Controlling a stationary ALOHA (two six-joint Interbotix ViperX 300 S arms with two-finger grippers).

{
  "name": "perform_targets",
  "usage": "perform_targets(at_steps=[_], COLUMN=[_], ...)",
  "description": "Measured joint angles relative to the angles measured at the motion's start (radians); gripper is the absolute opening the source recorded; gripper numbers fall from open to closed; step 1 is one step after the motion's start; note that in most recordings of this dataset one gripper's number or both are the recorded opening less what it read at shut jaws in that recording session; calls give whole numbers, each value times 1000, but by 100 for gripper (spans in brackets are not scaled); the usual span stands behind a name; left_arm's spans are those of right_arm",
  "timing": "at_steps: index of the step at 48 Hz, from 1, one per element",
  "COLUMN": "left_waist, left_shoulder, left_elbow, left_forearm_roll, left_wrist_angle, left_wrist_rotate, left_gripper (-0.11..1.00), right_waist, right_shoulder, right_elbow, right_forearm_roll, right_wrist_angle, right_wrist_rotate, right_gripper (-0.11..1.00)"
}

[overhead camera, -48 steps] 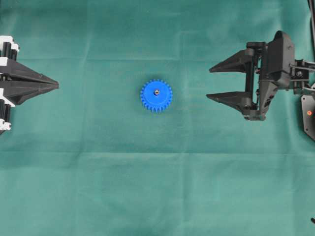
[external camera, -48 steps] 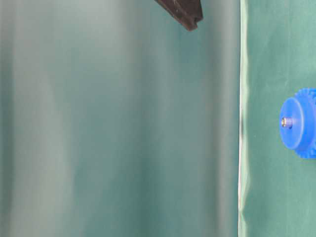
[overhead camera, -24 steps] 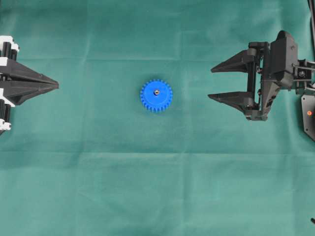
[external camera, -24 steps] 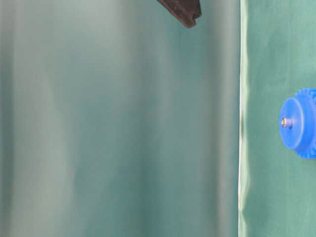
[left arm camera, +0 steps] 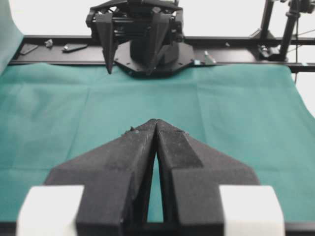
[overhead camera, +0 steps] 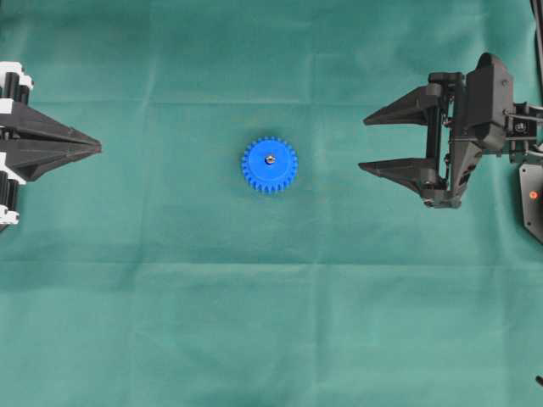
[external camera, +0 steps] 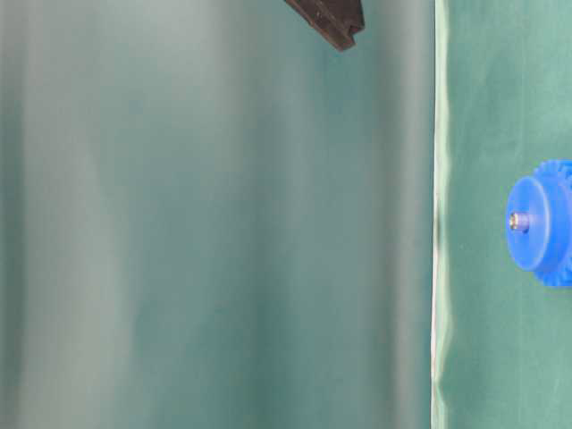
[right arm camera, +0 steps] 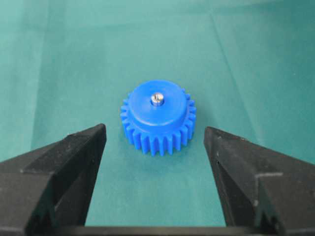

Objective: Insert the shaft placed at a random location into the center hole of the medium gear at another random location.

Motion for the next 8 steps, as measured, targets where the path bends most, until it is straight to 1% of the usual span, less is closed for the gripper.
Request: perform_targets(at_steps=[8], left_waist=[0], left_shoulder=[0], left_elbow=[-2], left_forearm_roll=[0], left_wrist_angle=[0], left_wrist_rotate=[0], left_gripper=[0], right_waist=[2], right_shoulder=[0], right_elbow=[0], right_forearm_roll=[0], right_wrist_angle=[0], right_wrist_rotate=[0], right_gripper=[83])
